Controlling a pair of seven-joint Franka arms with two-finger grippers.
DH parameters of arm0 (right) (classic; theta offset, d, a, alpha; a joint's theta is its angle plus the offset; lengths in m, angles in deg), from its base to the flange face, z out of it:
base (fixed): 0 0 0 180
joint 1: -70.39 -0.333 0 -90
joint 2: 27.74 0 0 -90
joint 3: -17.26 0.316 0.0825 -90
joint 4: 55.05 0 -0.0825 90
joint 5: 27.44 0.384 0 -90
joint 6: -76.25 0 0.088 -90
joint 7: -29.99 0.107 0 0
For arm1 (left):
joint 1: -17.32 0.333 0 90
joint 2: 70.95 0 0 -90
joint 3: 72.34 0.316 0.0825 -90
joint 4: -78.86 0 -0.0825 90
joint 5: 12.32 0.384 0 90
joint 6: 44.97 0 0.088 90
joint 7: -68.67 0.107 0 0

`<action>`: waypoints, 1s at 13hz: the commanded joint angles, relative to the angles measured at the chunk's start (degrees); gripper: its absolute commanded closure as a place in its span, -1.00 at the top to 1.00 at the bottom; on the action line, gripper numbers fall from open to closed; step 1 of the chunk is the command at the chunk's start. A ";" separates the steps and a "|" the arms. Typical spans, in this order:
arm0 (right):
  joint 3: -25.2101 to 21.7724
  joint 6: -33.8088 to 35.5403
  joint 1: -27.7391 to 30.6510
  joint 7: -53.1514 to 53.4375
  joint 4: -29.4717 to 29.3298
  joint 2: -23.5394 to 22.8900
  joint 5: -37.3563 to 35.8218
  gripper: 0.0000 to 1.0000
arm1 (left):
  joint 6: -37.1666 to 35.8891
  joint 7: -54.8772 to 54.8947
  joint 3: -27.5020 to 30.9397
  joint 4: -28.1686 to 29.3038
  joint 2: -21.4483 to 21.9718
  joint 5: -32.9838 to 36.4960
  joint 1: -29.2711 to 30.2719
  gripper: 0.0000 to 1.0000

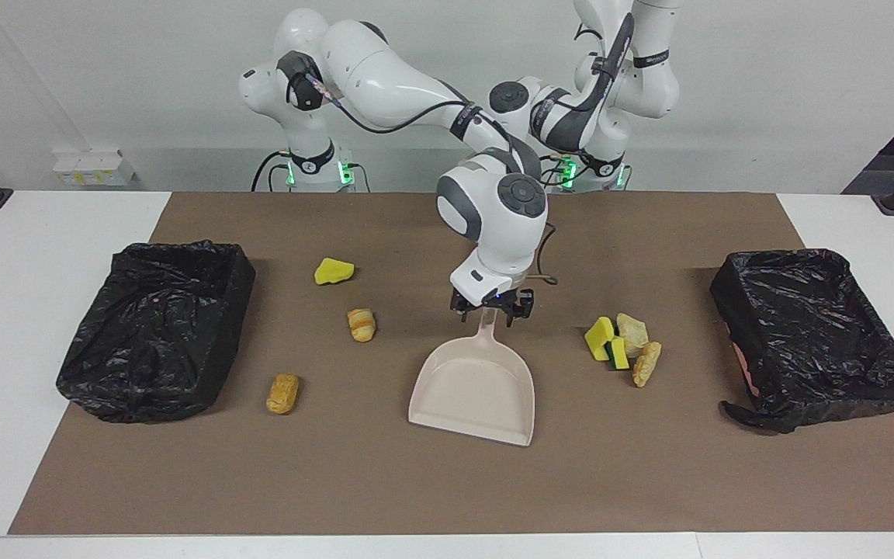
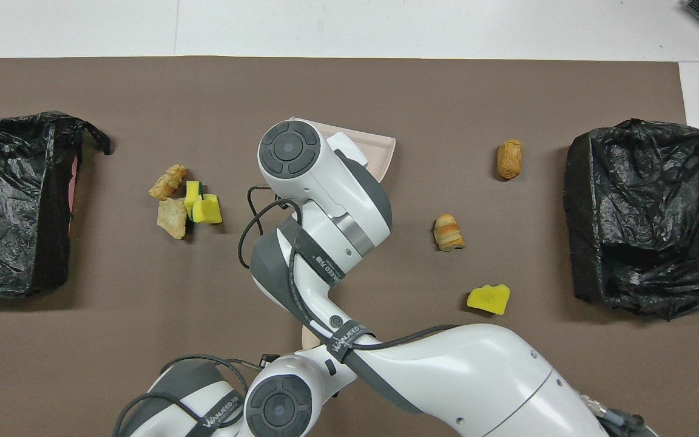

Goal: Sweep and dump trash in bin

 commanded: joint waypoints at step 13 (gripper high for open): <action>0.57 -6.20 0.89 0.72 6.29 2.37 -0.67 -0.61 | -33.92 23.00 5.58 -2.80 16.45 -0.55 14.16 -1.00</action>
